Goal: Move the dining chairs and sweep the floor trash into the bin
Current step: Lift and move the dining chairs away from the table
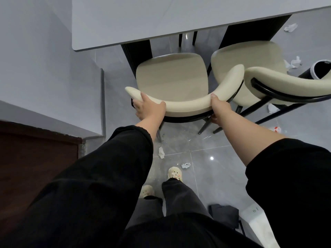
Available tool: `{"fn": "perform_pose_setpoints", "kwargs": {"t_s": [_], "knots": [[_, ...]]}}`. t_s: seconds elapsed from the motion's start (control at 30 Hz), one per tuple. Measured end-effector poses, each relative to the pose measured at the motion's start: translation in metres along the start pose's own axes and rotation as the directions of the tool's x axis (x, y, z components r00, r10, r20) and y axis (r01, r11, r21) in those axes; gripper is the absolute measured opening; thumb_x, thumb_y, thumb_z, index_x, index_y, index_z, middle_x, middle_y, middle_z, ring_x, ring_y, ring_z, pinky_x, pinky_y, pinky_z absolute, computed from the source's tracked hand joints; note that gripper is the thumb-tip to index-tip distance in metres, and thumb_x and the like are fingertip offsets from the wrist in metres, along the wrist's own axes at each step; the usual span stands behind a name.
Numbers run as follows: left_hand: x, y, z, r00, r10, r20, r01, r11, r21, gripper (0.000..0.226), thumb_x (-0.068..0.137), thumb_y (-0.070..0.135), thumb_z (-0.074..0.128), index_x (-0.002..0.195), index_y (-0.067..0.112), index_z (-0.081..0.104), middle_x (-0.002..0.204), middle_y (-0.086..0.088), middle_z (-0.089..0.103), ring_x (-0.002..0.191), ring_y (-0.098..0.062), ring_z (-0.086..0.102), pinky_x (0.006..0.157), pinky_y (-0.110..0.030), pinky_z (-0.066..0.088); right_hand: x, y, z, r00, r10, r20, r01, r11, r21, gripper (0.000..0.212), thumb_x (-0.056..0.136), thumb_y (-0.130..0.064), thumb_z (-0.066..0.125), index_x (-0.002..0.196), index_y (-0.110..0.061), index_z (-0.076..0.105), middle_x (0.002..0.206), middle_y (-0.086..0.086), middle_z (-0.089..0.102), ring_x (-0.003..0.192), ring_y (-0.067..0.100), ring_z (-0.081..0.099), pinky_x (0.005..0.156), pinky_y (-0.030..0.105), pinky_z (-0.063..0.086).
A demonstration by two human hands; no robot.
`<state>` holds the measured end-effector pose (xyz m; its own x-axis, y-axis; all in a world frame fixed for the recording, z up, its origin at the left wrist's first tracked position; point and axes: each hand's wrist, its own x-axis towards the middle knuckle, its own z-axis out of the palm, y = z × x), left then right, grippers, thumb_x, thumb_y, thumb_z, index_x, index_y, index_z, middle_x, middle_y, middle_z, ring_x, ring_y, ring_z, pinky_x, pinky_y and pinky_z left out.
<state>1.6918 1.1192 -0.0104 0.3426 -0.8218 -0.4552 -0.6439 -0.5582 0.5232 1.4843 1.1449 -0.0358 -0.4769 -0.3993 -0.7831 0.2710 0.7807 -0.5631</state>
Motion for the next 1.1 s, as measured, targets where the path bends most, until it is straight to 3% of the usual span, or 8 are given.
{"fn": "perform_pose_setpoints", "kwargs": {"t_s": [0.07,0.17,0.33,0.5,0.63,0.8,1.0,1.1], "knots": [[-0.007,-0.005,-0.004,0.992,0.125,0.016,-0.126,0.974,0.189,0.070,0.084,0.036,0.052,0.147,0.019,0.025,0.155,-0.014,0.011,0.142,-0.032,0.017,0.116,-0.043,0.021,-0.006,0.006,-0.001,0.997,-0.076,-0.005,0.075,0.990,-0.119,0.071,0.087,-0.052,0.050,0.140,-0.007,0.039,0.130,0.007,0.053,0.108,0.028,0.056,0.080,0.037,0.052],[-0.014,-0.011,-0.006,0.906,0.406,0.122,-0.415,0.787,0.456,0.059,0.088,0.031,0.048,0.143,0.015,0.033,0.157,-0.017,0.008,0.147,-0.032,-0.001,0.119,-0.048,0.009,-0.021,0.013,-0.006,0.978,-0.203,-0.035,0.185,0.939,-0.290,0.068,0.091,-0.049,0.044,0.141,-0.004,0.037,0.135,0.009,0.049,0.118,0.031,0.051,0.087,0.038,0.049],[-0.034,-0.019,-0.014,0.735,0.580,0.350,-0.669,0.539,0.512,0.058,0.092,0.030,0.047,0.145,0.015,0.030,0.158,-0.014,0.010,0.148,-0.030,-0.001,0.118,-0.050,0.007,-0.063,0.033,-0.023,0.895,-0.445,0.003,0.366,0.731,-0.576,0.053,0.094,-0.044,0.043,0.129,-0.005,0.045,0.125,0.013,0.055,0.112,0.031,0.053,0.080,0.033,0.040],[-0.060,-0.013,-0.006,0.579,0.659,0.480,-0.790,0.309,0.529,0.064,0.093,0.027,0.045,0.149,0.015,0.019,0.158,-0.014,0.011,0.148,-0.030,0.001,0.119,-0.050,0.009,-0.098,0.067,-0.058,0.811,-0.585,0.011,0.363,0.487,-0.794,0.051,0.094,-0.037,0.047,0.135,-0.007,0.040,0.136,0.014,0.044,0.124,0.032,0.044,0.094,0.043,0.043],[-0.092,0.009,0.018,0.464,0.692,0.553,-0.854,0.184,0.487,0.064,0.091,0.026,0.048,0.148,0.013,0.022,0.157,-0.014,0.013,0.147,-0.031,0.004,0.119,-0.049,0.011,-0.102,0.091,-0.108,0.822,-0.568,-0.037,0.288,0.472,-0.833,0.053,0.094,-0.033,0.049,0.137,-0.005,0.038,0.138,0.017,0.041,0.126,0.034,0.041,0.098,0.045,0.041],[-0.135,0.057,0.072,0.344,0.700,0.625,-0.904,0.068,0.421,0.066,0.091,0.022,0.047,0.150,0.015,0.020,0.157,-0.014,0.014,0.147,-0.029,0.005,0.119,-0.047,0.012,-0.087,0.098,-0.182,0.832,-0.526,-0.175,0.169,0.541,-0.824,0.049,0.091,-0.029,0.051,0.132,-0.004,0.041,0.138,0.018,0.041,0.130,0.035,0.037,0.098,0.044,0.039],[-0.212,0.142,0.184,0.191,0.681,0.707,-0.942,-0.074,0.326,0.067,0.090,0.019,0.049,0.150,0.012,0.020,0.158,-0.015,0.013,0.147,-0.030,0.005,0.120,-0.046,0.013,-0.042,0.099,-0.318,0.824,-0.497,-0.272,0.046,0.538,-0.842,0.049,0.088,-0.027,0.052,0.132,-0.006,0.043,0.133,0.016,0.044,0.122,0.034,0.043,0.096,0.041,0.039],[-0.246,0.182,0.229,0.154,0.673,0.724,-0.956,-0.084,0.282,0.065,0.091,0.018,0.047,0.150,0.013,0.020,0.158,-0.014,0.009,0.148,-0.028,0.001,0.121,-0.046,0.009,-0.019,0.096,-0.376,0.810,-0.503,-0.301,0.014,0.530,-0.848,0.048,0.089,-0.028,0.051,0.131,-0.006,0.042,0.130,0.016,0.045,0.119,0.034,0.044,0.094,0.041,0.038]]}}
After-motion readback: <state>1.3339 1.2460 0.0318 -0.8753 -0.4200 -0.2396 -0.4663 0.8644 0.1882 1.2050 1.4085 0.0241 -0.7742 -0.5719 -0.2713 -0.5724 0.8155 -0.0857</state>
